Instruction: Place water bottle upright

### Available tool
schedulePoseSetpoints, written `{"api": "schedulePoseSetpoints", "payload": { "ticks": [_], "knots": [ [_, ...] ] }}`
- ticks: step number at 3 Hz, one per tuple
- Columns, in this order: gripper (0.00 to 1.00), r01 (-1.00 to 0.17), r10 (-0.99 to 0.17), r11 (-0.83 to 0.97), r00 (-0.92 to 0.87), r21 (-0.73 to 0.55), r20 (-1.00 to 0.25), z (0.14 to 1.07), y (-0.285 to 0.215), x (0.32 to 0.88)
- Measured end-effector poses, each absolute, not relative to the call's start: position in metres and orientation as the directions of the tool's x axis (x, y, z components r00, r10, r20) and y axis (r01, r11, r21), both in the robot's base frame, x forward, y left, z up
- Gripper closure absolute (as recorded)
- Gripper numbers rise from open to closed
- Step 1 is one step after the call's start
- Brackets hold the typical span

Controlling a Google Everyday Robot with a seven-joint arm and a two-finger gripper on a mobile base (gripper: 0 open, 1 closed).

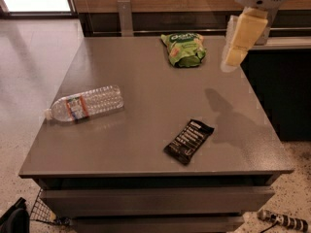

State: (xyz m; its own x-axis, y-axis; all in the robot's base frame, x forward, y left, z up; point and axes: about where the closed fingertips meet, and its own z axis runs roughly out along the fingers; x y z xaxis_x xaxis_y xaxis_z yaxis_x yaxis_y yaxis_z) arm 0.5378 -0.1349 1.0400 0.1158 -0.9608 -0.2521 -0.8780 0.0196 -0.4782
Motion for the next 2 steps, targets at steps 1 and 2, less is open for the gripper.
{"api": "schedulePoseSetpoints", "payload": {
  "ticks": [1,2],
  "knots": [
    [0.0,-0.871,-0.942,-0.055,0.208,-0.489,-0.265,1.037,-0.079,0.55],
    [0.0,-0.88,-0.942,-0.061,0.207,-0.471,-0.265,1.031,-0.035,0.552]
  ]
}}
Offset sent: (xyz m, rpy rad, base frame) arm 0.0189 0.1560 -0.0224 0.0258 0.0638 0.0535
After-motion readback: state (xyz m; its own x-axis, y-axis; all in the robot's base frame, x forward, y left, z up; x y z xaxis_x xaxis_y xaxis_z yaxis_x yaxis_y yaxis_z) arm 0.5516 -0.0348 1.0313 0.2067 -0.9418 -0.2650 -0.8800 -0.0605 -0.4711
